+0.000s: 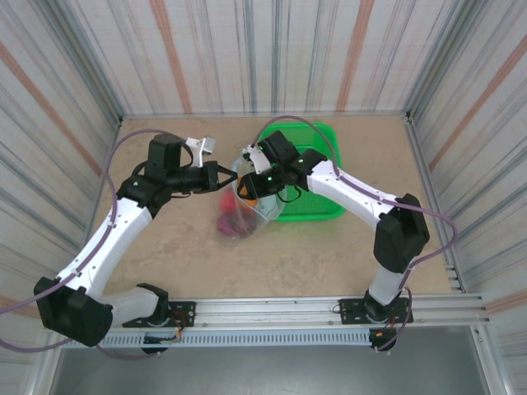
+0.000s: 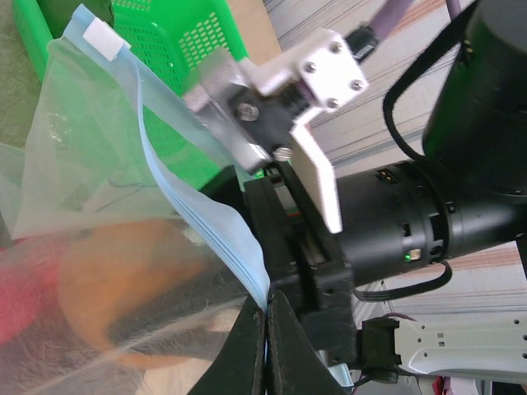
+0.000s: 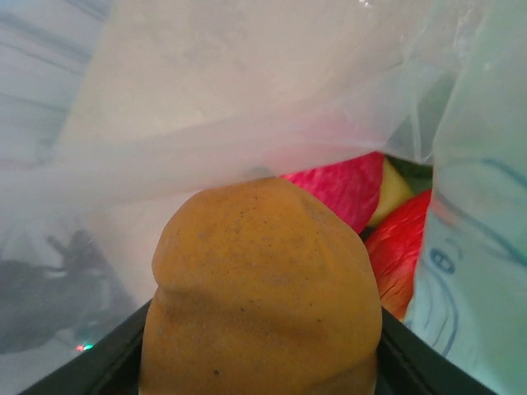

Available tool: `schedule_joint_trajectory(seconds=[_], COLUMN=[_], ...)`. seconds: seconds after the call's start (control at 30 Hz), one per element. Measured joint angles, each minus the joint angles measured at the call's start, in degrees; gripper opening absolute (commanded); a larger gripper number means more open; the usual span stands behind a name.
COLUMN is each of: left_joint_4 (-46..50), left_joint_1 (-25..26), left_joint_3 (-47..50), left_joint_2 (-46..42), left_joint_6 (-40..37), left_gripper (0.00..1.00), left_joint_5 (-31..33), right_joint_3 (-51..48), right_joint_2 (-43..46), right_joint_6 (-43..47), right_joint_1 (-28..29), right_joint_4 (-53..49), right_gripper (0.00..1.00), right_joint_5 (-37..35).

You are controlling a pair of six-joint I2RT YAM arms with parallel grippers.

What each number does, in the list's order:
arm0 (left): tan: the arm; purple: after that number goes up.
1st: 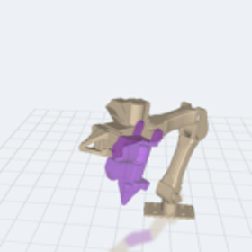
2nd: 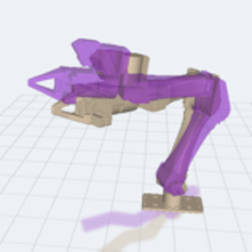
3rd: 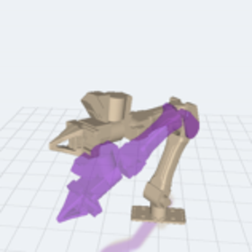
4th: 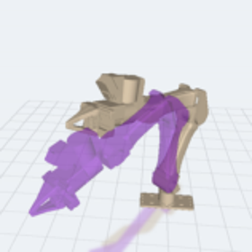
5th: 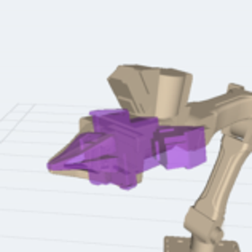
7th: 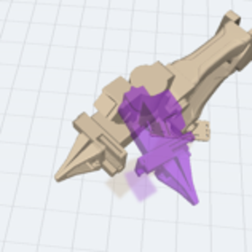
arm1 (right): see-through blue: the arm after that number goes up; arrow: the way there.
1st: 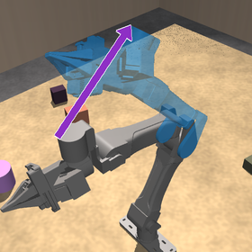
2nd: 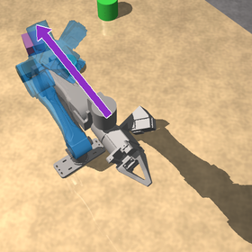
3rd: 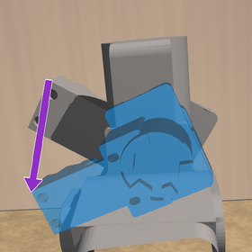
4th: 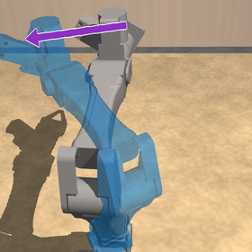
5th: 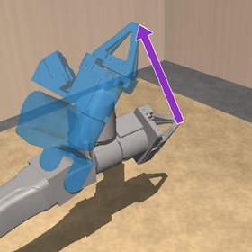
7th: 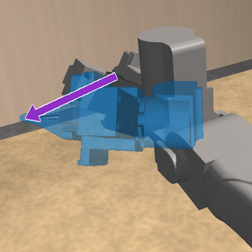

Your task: Place the food in the zip-top bag and seal the zipper

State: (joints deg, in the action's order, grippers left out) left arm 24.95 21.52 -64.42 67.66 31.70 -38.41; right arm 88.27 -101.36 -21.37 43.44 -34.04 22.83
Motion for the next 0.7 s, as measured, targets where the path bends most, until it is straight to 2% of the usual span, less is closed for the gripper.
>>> schedule_joint_trajectory(seconds=[0.03, 0.1, 0.27, 0.43, 0.7], left_joint_4=[0.2, 0.5, 0.6, 0.7, 1.5], left_joint_1=[0.0, 0.0, 0.0, -0.2, -2.6], left_joint_3=[-0.1, -0.1, -0.1, -0.1, 0.7], left_joint_2=[0.0, 0.0, 0.0, -0.4, -3.3], left_joint_6=[0.0, 0.0, 0.0, 0.0, 0.1], left_gripper=[0.0, 0.0, 0.0, 0.0, 0.0], left_joint_5=[0.0, 0.2, 0.7, 1.6, 3.9], right_joint_3=[1.0, 2.2, 2.7, 2.7, 2.7], right_joint_2=[-0.8, -1.8, -1.8, 0.4, 11.0], right_joint_6=[0.5, 0.9, 1.0, 1.1, 0.9], right_joint_1=[0.3, 0.6, 0.9, 0.7, -1.8], right_joint_4=[-0.6, -1.3, -2.4, -3.0, -3.3], right_gripper=[0.71, 0.76, 0.75, 0.62, 0.37], right_joint_5=[-1.2, -3.6, -7.3, -9.1, -9.1])
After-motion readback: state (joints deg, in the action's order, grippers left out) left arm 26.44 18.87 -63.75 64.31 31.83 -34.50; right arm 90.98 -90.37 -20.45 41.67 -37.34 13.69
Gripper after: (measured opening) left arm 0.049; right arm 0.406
